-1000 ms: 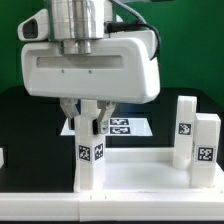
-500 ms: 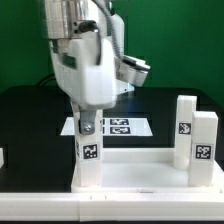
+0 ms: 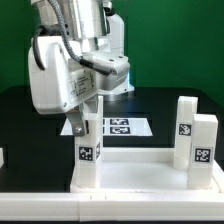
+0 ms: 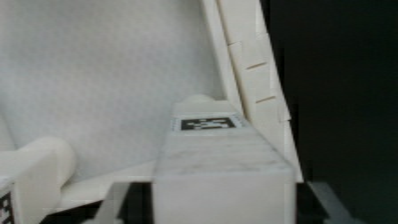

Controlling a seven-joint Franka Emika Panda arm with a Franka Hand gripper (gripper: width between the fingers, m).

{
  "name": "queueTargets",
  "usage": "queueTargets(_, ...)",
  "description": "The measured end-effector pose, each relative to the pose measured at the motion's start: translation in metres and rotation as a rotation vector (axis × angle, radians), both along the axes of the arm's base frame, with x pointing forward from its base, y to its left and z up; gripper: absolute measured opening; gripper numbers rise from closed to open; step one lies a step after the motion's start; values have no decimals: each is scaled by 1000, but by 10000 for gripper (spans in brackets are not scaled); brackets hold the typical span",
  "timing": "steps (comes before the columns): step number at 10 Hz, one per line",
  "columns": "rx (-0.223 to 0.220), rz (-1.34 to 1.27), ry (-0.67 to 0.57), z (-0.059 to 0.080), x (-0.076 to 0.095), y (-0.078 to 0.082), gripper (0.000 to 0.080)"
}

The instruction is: Assemble desk

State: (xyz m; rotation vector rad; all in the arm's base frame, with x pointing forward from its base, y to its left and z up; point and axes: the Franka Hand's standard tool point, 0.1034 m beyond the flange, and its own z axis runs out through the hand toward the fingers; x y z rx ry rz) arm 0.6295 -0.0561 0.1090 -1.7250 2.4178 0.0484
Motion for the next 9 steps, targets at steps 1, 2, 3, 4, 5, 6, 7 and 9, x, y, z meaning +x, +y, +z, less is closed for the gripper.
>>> queueTargets(1,3,-11,6,0,-1,1,285)
queueTargets(2,3,-9,6,0,-1,1,285)
queueTargets(3,3,-9,7,-1,-1,1,350)
queueTargets(4,3,-8,4,1,0,2,532)
queueTargets(5,10,-8,-14,12,4,4,532)
queueTargets(6,22,-2,-46,32,8,7,625)
queueTargets(7,30,5,-62,44,7,8,642)
queueTargets(9,30,5,-58,42,6,8,648)
